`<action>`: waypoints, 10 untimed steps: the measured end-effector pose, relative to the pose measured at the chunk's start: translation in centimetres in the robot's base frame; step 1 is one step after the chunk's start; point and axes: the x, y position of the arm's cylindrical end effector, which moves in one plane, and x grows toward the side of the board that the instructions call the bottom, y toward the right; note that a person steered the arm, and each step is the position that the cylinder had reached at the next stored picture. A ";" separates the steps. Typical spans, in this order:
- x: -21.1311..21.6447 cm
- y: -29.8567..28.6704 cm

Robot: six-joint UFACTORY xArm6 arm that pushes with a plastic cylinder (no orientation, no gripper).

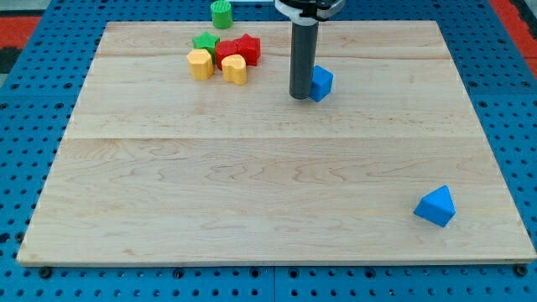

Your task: Push the blue cube into the red star

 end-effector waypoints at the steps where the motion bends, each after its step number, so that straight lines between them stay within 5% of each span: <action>1: 0.0 4.0; 3: -0.1 10.3; 7: -4.9 -1.0; 10: -7.4 -1.0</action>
